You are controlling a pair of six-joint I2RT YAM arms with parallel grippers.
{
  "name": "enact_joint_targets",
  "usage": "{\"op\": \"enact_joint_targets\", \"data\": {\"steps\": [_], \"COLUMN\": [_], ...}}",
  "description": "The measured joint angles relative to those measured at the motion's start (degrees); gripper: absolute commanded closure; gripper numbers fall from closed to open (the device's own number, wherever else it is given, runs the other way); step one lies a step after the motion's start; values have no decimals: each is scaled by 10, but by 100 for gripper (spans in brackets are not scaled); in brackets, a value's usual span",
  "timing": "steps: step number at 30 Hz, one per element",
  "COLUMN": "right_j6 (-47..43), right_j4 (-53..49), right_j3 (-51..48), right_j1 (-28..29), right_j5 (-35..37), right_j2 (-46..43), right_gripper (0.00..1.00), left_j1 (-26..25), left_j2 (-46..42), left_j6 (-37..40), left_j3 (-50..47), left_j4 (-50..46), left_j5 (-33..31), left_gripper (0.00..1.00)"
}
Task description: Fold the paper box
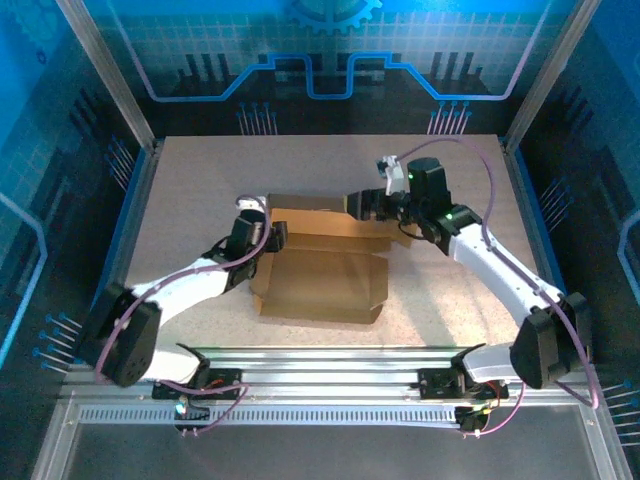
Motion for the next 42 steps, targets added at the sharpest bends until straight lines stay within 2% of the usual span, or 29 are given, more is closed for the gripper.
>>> {"op": "enact_joint_targets", "data": {"steps": [4, 8, 13, 21, 25, 31, 37, 42], "right_j6": [-17, -39, -53, -28, -10, 14, 52, 78], "right_j4": [-30, -53, -74, -111, -115, -83, -22, 42], "right_j3": [-35, -41, -40, -43, -82, -168, -239, -266], "right_j1": [0, -6, -9, -11, -12, -23, -26, -26], "right_j5": [23, 39, 58, 103, 118, 107, 91, 87], "right_j2": [-57, -92, -98, -110, -142, -152, -127, -106], "right_gripper": [26, 28, 28, 29, 28, 29, 30, 27], "left_j1": [0, 3, 7, 7, 1, -42, -79, -101], "left_j2": [-115, -155, -113, -106, -114, -122, -83, -54], "left_j6": [3, 7, 10, -7, -29, -68, -92, -109], "left_j3": [-12, -10, 43, 127, 100, 31, 26, -6], "left_j4": [-44, -71, -129, -165, -150, -135, -95, -49], "left_j5": [56, 96, 144, 167, 182, 216, 241, 243], "left_gripper": [1, 1, 1, 1, 1, 1, 1, 0]}}
